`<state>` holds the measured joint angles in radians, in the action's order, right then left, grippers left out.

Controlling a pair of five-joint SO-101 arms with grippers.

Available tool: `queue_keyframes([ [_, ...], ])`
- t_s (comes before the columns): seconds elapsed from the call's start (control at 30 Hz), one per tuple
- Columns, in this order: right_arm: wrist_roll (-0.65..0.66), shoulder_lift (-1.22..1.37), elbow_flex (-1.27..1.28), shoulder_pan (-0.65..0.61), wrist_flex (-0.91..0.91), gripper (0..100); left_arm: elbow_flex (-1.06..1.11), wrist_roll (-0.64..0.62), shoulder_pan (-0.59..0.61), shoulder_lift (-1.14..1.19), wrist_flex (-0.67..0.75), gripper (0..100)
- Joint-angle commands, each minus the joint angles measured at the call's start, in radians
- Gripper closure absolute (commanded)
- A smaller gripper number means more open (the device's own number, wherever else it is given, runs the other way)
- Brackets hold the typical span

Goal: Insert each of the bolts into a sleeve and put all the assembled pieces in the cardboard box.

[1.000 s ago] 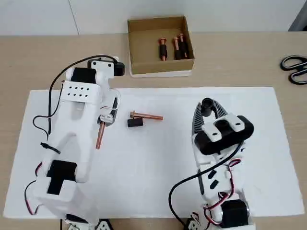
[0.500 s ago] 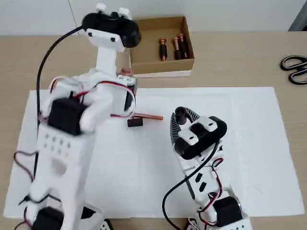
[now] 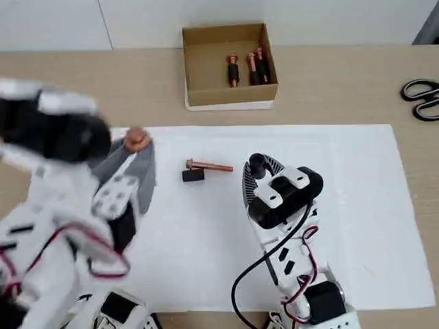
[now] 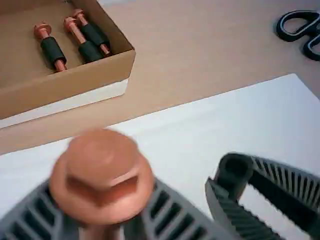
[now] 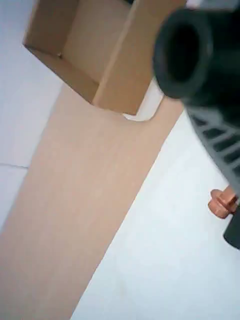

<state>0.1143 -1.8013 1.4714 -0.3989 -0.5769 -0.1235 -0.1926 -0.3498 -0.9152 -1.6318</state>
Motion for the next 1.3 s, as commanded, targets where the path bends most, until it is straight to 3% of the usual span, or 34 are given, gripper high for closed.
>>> queue_keyframes([
  [0.0, 0.006, -0.013, -0.009, -0.002, 0.005, 99.5, 0.176, 0.037, -0.011, -0.137, 0.049, 99],
  [0.33, 0.008, -0.012, -0.009, -0.002, -0.054, 99.5, 1.001, 0.035, -0.008, -0.559, 0.715, 99],
  [0.53, 0.009, -0.012, -0.014, -0.002, -0.081, 99.5, 1.319, 0.034, -0.008, -0.766, 0.991, 99],
  [0.63, 0.009, -0.012, -0.014, -0.002, -0.081, 99.5, 1.374, -0.011, -0.008, -0.807, 1.003, 99],
  [0.8, 0.009, -0.012, -0.014, -0.002, -0.081, 99.5, 1.379, -0.222, -0.006, -0.807, 1.002, 99],
  [1.03, 0.009, -0.012, -0.014, -0.025, -0.081, 99.5, 1.377, -0.227, -0.006, -0.793, 0.996, 99],
  [1.27, 0.008, -0.012, -0.009, -0.107, -0.081, 99.5, 1.253, -0.230, -0.008, -0.582, 0.902, 99],
])
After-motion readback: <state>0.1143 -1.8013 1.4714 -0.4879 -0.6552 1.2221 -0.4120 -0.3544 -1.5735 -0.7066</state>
